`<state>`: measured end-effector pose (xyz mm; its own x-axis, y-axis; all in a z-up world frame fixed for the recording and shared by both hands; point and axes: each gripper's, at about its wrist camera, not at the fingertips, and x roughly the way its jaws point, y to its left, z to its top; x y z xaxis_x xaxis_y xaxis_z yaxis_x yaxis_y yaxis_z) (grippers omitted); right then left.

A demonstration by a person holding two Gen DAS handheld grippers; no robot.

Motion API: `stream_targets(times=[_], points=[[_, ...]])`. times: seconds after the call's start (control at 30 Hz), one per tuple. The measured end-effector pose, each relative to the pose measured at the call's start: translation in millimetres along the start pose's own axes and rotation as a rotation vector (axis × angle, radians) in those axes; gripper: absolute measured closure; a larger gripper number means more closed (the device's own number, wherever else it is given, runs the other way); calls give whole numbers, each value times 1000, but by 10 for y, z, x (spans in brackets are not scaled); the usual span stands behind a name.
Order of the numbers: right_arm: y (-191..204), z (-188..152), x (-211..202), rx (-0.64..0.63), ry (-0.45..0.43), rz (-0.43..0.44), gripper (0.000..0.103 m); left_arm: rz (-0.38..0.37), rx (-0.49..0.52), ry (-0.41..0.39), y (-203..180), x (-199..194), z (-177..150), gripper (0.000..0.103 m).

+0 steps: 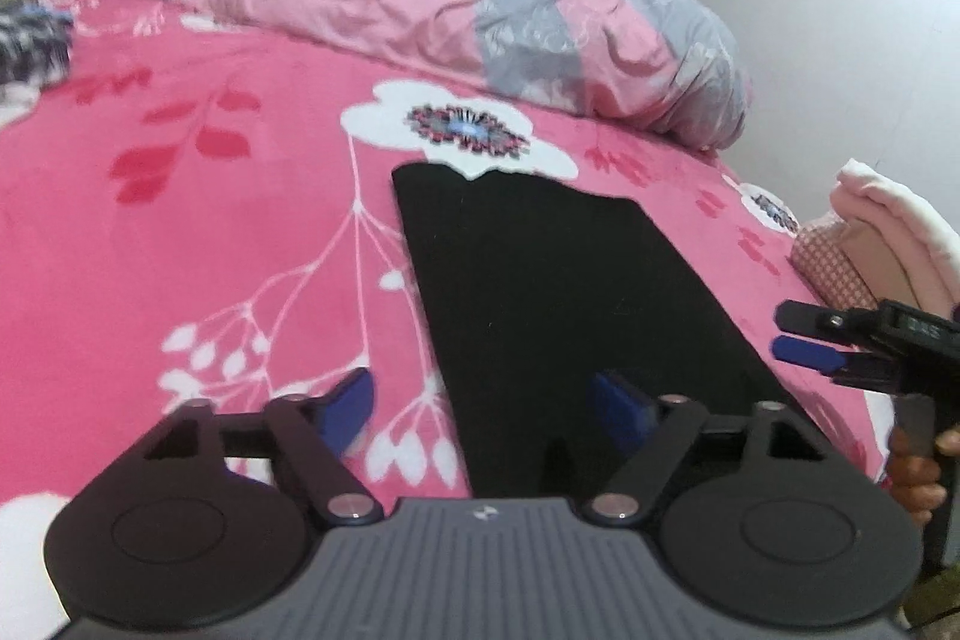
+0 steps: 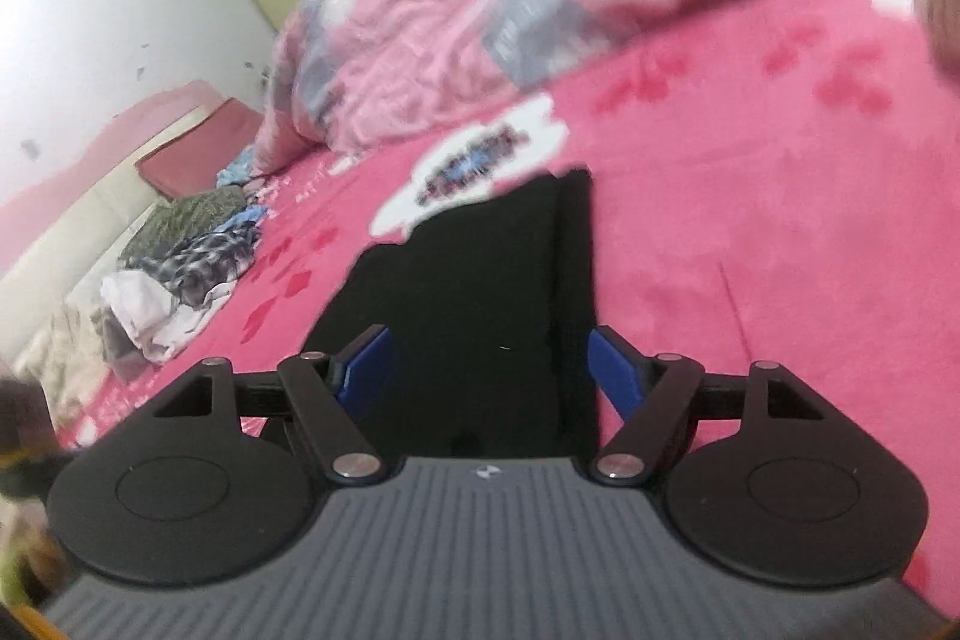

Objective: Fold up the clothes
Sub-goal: 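Close the left gripper on the shirt end while the right gripper closes beside it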

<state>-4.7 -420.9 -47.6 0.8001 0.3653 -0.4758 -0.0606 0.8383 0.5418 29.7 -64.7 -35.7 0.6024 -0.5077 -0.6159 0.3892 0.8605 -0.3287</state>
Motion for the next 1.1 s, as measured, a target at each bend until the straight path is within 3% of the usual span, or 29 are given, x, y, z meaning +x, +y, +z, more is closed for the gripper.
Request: stream_targets(times=[0.07, 0.2, 0.6, 0.77, 0.87, 1.03, 1.1], points=[[-127, 51, 124, 45, 38, 4, 31, -9, -15, 20, 68, 61, 10, 43], [-336, 170, 347, 118, 94, 46, 31, -29, -55, 47, 208, 242, 91, 51], [-564, 702, 1147, 180, 227, 193, 34, -147, -164, 116, 488, 835, 578, 52], [-561, 841, 1451, 180, 263, 249, 40, -164, -186, 140, 529, 1086, 755, 50], [-582, 893, 1593, 196, 274, 276, 50, -176, -198, 138, 544, 1215, 836, 50], [-617, 920, 1765, 215, 289, 285, 80, -200, -205, 118, 536, 1412, 934, 50], [-621, 914, 1806, 220, 291, 287, 88, -189, -191, 108, 492, 1445, 959, 53]])
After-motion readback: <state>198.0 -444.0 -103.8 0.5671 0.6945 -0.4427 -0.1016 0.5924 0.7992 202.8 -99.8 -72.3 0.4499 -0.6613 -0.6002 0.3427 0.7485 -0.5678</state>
